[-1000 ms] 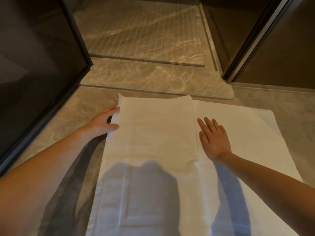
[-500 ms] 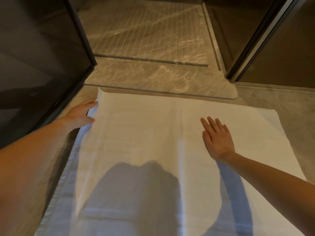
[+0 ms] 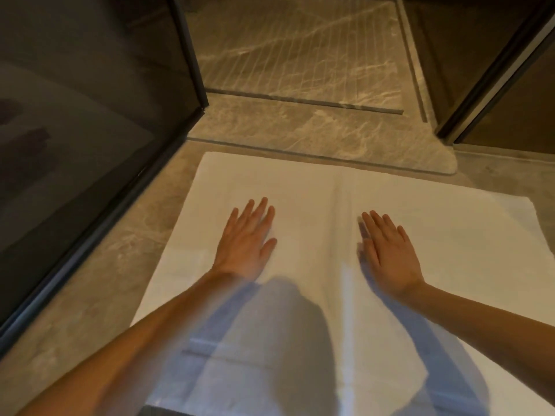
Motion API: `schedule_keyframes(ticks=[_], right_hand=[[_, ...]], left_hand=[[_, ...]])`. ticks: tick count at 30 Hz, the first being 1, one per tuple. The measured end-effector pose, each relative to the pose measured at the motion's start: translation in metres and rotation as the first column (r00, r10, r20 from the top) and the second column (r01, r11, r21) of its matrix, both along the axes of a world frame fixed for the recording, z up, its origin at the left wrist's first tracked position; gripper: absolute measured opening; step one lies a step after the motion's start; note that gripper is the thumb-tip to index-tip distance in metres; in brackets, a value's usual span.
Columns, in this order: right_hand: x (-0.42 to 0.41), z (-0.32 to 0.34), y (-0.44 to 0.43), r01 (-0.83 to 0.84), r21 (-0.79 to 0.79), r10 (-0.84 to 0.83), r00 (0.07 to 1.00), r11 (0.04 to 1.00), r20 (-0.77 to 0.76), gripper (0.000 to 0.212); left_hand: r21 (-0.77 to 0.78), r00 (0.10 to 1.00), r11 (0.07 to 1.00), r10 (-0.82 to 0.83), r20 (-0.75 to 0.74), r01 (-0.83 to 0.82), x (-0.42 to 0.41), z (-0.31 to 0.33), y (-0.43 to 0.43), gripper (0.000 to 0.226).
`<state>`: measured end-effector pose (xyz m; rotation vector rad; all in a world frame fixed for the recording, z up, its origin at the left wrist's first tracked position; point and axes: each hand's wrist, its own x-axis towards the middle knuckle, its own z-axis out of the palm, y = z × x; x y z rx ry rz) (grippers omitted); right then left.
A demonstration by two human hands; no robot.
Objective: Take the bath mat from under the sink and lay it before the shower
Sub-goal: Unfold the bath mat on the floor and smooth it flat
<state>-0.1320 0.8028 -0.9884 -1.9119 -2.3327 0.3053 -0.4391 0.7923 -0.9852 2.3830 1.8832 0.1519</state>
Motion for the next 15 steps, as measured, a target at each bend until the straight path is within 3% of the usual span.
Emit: schedule_keyframes(ticks=[3, 7, 15], right_hand=[[-0.027, -0.009, -0.029, -0.049, -0.041, 0.047, 0.998, 0.998, -0.049, 0.060], [-0.033, -0.018, -0.033, 0.005, -0.045, -0.006, 1.000, 0.999, -0.019, 0.054], [-0.021, -0.017, -0.034, -0.059, -0.049, 0.057, 0.997, 0.997, -0.047, 0.055]], left_hand=[[-0.100, 0.999, 0.995, -0.021, -0.045, 0.016, 0.006, -0.021, -0.025, 0.061], [-0.098, 0.999, 0.995, -0.015, -0.031, 0.012, -0.001, -0.031, -0.030, 0.063], [-0.089, 1.000, 0.996, 0.024, 0.017, -0.022, -0.028, -0.027, -0.034, 0.063]])
